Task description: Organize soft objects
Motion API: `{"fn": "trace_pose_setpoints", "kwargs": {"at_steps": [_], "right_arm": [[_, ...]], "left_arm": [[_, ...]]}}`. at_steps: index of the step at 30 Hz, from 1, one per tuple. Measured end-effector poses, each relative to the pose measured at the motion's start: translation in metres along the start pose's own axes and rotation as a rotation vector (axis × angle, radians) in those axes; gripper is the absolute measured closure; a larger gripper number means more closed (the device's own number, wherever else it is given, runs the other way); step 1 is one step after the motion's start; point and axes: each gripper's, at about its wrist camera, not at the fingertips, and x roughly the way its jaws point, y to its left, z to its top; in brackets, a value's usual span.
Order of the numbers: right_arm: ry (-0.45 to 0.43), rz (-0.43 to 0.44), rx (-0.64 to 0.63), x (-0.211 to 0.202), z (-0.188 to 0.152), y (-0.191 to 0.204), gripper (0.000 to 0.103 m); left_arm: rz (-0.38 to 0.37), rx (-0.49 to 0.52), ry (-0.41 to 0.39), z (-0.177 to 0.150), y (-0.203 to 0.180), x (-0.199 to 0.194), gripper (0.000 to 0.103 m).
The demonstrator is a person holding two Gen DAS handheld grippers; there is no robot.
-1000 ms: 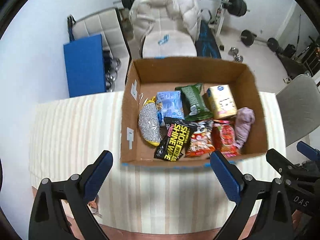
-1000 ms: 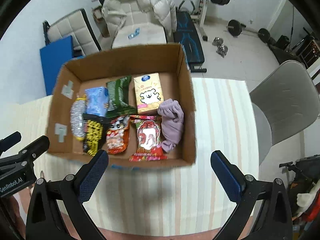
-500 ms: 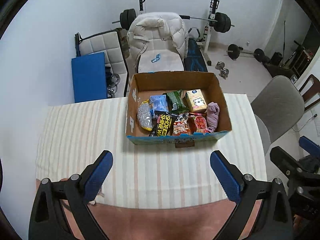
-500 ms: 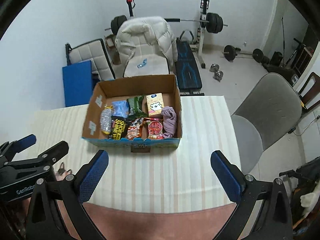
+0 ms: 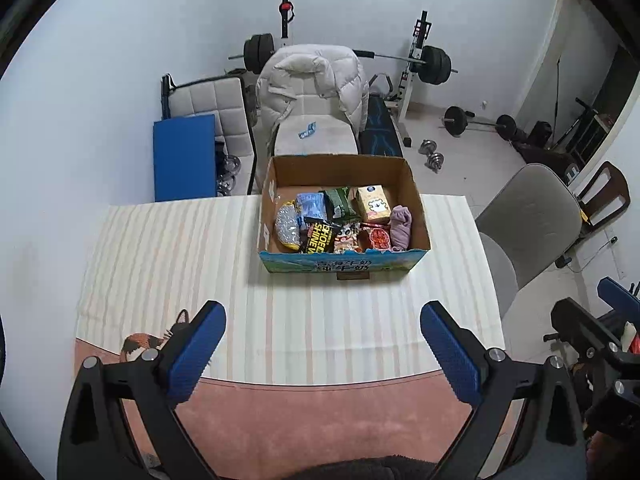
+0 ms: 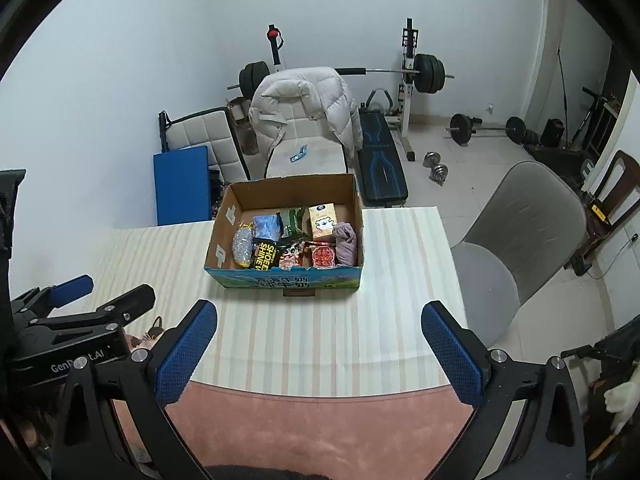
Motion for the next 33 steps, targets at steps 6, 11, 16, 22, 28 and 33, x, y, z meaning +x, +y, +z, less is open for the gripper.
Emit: {"fn": "trace_pose_setpoints", "kwargs": {"at_steps": [6, 11, 16, 22, 28, 33], "right_arm": [[-0.019, -0.010, -0.015, -0.022, -0.006, 0.002, 0.000], [-0.025, -0.024, 0.001, -0.020, -0.002, 0.000, 0.000], [-0.052, -0.041, 0.007, -0.019, 0.005, 0.002, 0.000], [-0.082, -0.060, -0.002, -0.022, 0.017, 0.007, 0.000], [-0.091, -0.066, -0.006, -0.023, 0.026, 0.008, 0.000], [-0.096, -0.068, -0.005, -0.024, 0.029, 0.007, 0.000]], "left_arm": [[0.005, 0.003, -0.032, -0.007, 0.000, -0.018, 0.003], [0.012, -0.016, -0.046, -0.007, 0.002, -0.018, 0.003], [0.042, -0.022, -0.098, -0.002, 0.002, -0.024, 0.002], [0.058, -0.015, -0.145, 0.005, 0.003, -0.030, 0.001], [0.059, -0.022, -0.165, 0.010, 0.003, -0.033, 0.001], [0.060, -0.020, -0.170, 0.012, 0.003, -0.035, 0.001]]}}
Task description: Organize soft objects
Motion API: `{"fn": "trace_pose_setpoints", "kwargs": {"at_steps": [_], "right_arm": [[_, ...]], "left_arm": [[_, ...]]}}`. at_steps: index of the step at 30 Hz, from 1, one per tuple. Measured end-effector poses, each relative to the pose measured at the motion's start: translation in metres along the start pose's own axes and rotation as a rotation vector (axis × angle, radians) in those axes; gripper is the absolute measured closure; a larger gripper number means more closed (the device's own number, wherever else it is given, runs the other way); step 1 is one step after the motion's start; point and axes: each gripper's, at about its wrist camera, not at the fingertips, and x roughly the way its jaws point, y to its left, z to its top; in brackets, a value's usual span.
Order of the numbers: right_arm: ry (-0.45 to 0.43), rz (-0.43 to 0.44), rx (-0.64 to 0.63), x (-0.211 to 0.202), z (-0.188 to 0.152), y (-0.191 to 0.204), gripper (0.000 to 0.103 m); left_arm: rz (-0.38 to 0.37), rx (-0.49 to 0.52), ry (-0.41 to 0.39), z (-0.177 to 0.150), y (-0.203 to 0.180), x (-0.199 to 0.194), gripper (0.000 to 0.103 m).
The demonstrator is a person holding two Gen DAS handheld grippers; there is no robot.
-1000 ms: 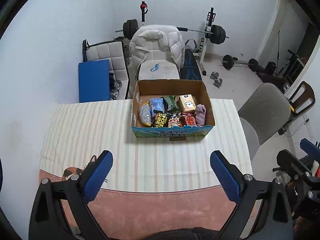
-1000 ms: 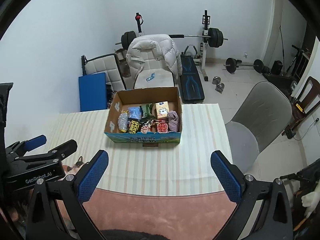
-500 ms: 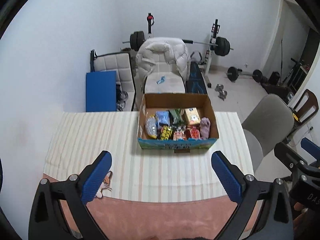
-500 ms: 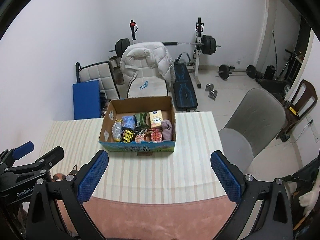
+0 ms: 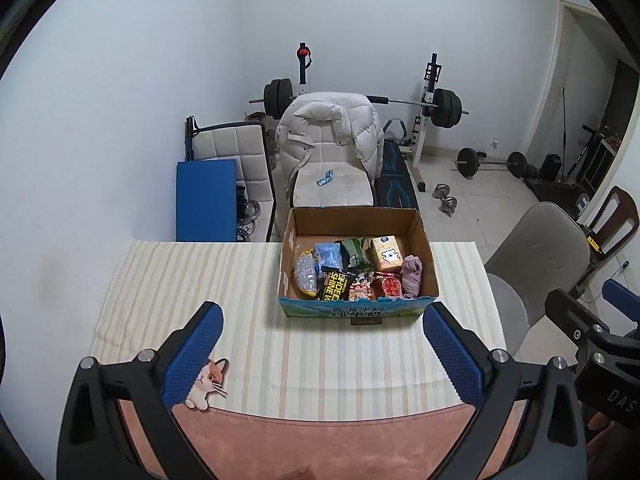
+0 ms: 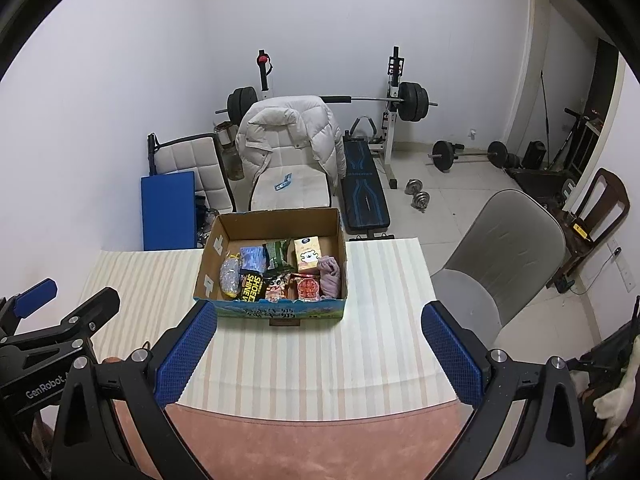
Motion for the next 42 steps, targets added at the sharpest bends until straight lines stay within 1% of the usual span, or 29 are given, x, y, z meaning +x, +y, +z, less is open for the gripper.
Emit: {"fn": "trace_pose_setpoints", "kwargs": {"at_steps": [9, 29, 42], "right_arm": [[-0.004, -0.002, 0.002, -0.0013, 0.0042, -0.0026, 0.000], [-0.002, -0.009, 0.009, -0.0008, 0.0009, 0.0005, 0.000], [-0.010, -0.019, 0.012, 0.0005, 0.0064, 0.0007, 0.000]], "left_arm": [[-0.001, 0.003, 0.015, 0.0015, 0.0001, 0.0021, 0.001], [-0.005, 0.011, 0.009, 0.0037, -0.0001, 0.0022, 0.001], [-0.006, 0.014, 0.005, 0.0057, -0.0005, 0.0023, 0.001]]}}
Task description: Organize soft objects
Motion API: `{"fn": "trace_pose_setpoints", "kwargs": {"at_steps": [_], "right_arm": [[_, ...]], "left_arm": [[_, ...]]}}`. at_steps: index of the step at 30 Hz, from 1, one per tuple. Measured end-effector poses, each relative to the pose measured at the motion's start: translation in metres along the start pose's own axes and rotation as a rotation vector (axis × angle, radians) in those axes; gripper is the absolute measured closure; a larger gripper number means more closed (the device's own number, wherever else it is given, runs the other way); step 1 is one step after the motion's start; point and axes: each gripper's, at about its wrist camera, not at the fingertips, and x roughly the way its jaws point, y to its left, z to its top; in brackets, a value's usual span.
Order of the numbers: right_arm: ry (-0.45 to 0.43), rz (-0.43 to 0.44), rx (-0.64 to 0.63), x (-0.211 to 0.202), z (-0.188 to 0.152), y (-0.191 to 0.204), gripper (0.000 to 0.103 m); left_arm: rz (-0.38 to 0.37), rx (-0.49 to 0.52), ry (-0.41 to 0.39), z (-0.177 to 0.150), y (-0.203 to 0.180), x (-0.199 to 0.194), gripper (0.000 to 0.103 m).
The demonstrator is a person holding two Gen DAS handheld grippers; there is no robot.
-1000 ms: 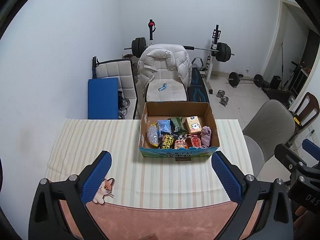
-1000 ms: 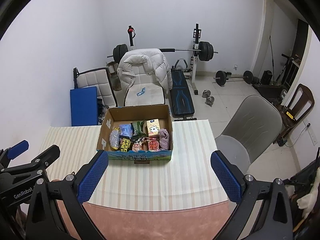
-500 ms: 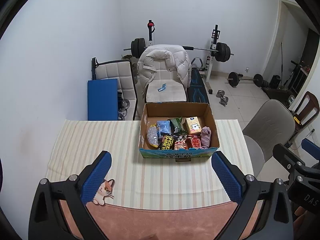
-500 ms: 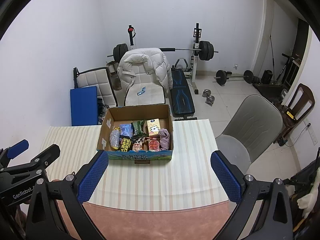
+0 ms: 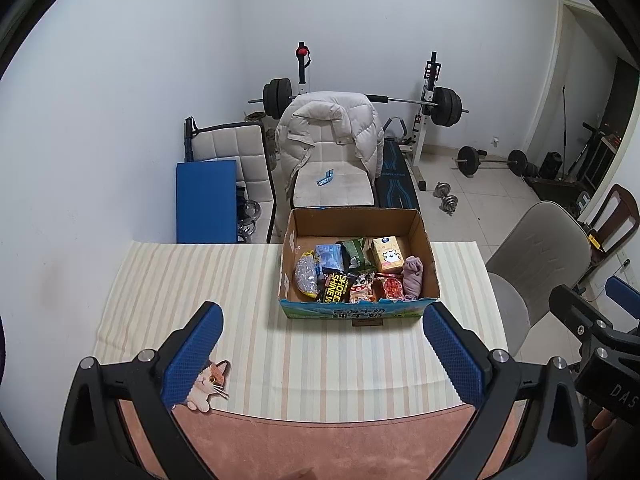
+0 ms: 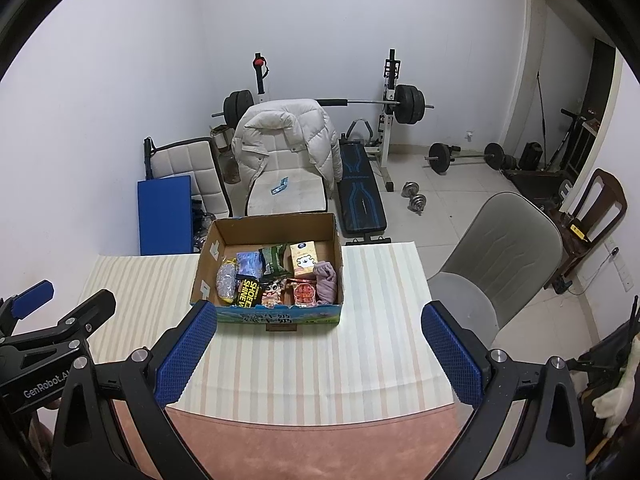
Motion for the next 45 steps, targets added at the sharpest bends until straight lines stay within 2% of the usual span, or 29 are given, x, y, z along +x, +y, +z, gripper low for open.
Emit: {"fn": "trace_pose_setpoints", "kwargs": {"at_steps": [45], "right_arm": [[-0.006, -0.013, 0.020, -0.0027, 0.0019, -0.0089, 0.000]], "left_arm": [[0.000, -0.002, 0.000, 0.0027, -0.0009, 0.0035, 0.001]]}}
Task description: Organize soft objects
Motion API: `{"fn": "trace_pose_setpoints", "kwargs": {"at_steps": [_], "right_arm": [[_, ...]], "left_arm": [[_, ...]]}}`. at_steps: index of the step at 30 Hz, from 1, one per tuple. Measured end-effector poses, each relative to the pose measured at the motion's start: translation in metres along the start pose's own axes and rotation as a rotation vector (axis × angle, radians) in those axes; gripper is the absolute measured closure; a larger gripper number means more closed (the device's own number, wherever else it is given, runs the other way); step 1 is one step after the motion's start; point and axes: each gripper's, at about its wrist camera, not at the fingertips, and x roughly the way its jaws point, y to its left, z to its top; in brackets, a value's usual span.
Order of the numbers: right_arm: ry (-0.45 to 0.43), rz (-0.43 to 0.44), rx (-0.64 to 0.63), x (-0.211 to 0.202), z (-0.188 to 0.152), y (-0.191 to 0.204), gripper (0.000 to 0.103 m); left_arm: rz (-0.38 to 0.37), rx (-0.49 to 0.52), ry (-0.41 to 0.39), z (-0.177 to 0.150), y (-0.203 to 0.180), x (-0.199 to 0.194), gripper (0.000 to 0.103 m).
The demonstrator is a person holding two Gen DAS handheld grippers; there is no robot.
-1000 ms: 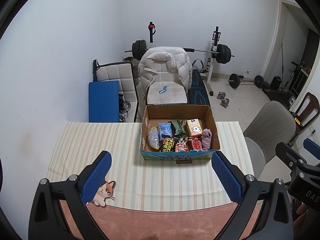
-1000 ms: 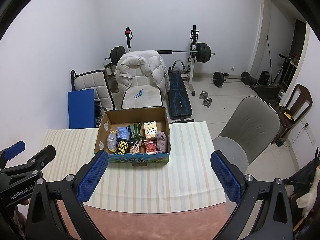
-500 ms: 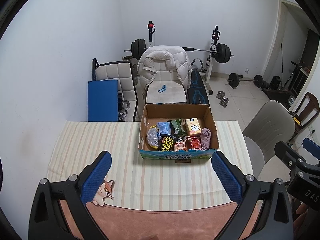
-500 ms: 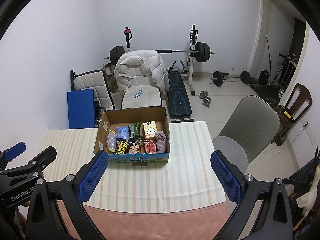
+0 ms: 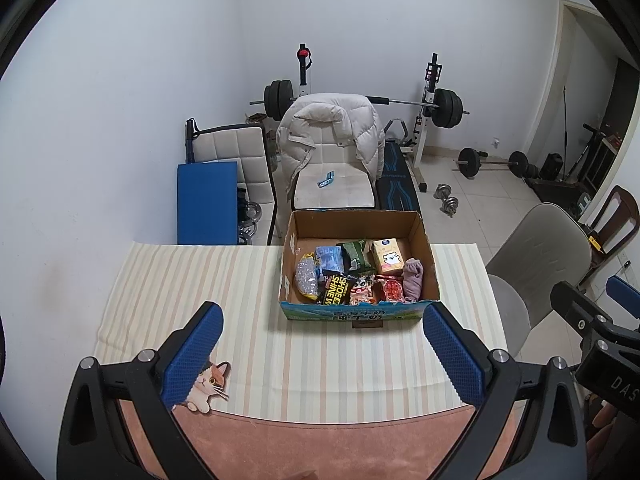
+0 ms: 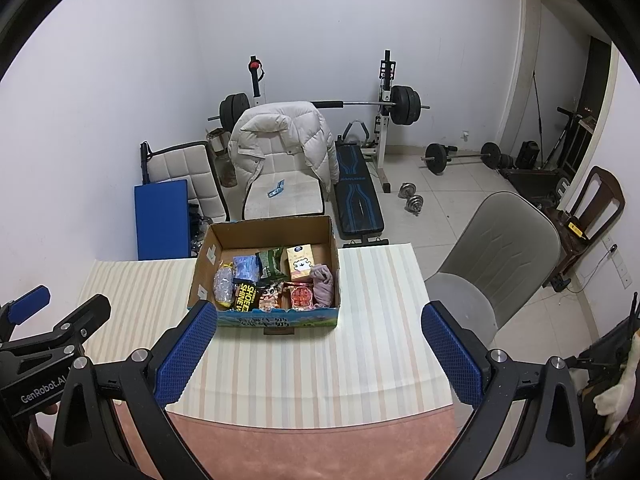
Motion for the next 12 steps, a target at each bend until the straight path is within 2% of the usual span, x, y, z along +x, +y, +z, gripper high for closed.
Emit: {"fn": "trace_pose_setpoints", "kwargs": {"at_steps": [12], "right_arm": [[-0.002, -0.006, 0.005, -0.0007, 0.0016, -0.0010, 0.000]], "left_arm": [[0.006, -0.006, -0.013, 0.0022, 0.0010, -0.0018, 0.001]]}}
